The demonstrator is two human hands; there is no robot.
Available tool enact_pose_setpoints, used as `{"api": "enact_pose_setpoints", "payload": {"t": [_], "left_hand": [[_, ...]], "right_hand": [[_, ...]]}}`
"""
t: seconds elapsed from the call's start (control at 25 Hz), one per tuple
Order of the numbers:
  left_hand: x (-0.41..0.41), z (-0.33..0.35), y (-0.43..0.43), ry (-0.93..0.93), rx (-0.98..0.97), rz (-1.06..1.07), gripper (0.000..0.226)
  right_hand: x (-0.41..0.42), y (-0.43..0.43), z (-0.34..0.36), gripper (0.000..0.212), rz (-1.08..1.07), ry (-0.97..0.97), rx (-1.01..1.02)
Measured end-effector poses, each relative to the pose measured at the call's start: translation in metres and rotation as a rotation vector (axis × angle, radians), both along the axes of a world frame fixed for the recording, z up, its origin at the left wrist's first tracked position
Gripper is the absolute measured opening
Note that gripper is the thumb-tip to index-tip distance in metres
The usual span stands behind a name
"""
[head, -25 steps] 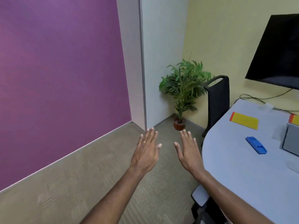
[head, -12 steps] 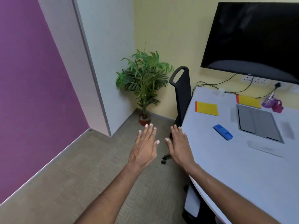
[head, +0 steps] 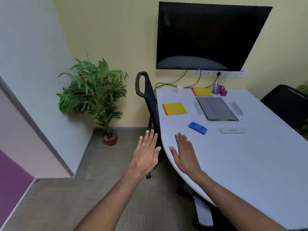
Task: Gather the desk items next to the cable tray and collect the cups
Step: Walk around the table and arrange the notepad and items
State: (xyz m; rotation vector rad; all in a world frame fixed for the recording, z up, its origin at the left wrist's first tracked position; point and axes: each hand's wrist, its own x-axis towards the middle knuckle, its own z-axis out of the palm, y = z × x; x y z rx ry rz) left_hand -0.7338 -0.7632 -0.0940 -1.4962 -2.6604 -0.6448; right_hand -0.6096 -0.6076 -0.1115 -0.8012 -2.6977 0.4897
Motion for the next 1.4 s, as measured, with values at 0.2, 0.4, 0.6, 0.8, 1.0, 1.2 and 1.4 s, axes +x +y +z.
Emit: {"api": "enact_pose_setpoints", "payload": {"t": [0.2, 0.4, 0.6, 0.8, 1.0, 1.2, 1.4], "left_hand": [[-0.055, -0.007, 0.042, -0.016, -0.024, -0.126, 0.061], [-0.136, -0.011, 0.107, 0.030, -0.091, -0.221, 0.065], [-0.230, 0.007, 0.166, 0.069, -0.101, -0.244, 0.065], [-0.310, 0.023, 0.212, 0.128, -0.089, -0.298, 0.066], [-0.407, 0.038, 0.259, 0.210, -0.064, -0.414, 0.064], [-0.491, 0.053, 0.303, 0.259, -0.103, -0.588, 0.064], [-0.545, 0.067, 0.330, 0.210, -0.073, -0.755, 0.064]], "right_hand": [[-0.045, 0.025, -0.008, 0.064, -0.119, -0.020, -0.005], [-0.128, 0.082, -0.020, 0.064, -0.181, 0.039, -0.035], [-0.214, 0.136, -0.015, 0.066, -0.205, 0.066, -0.094], [-0.284, 0.175, -0.002, 0.065, -0.242, 0.099, -0.108], [-0.352, 0.201, 0.010, 0.063, -0.310, 0.129, -0.038], [-0.412, 0.215, 0.025, 0.063, -0.466, 0.153, 0.041], [-0.461, 0.207, 0.034, 0.065, -0.592, 0.113, 0.017]]}}
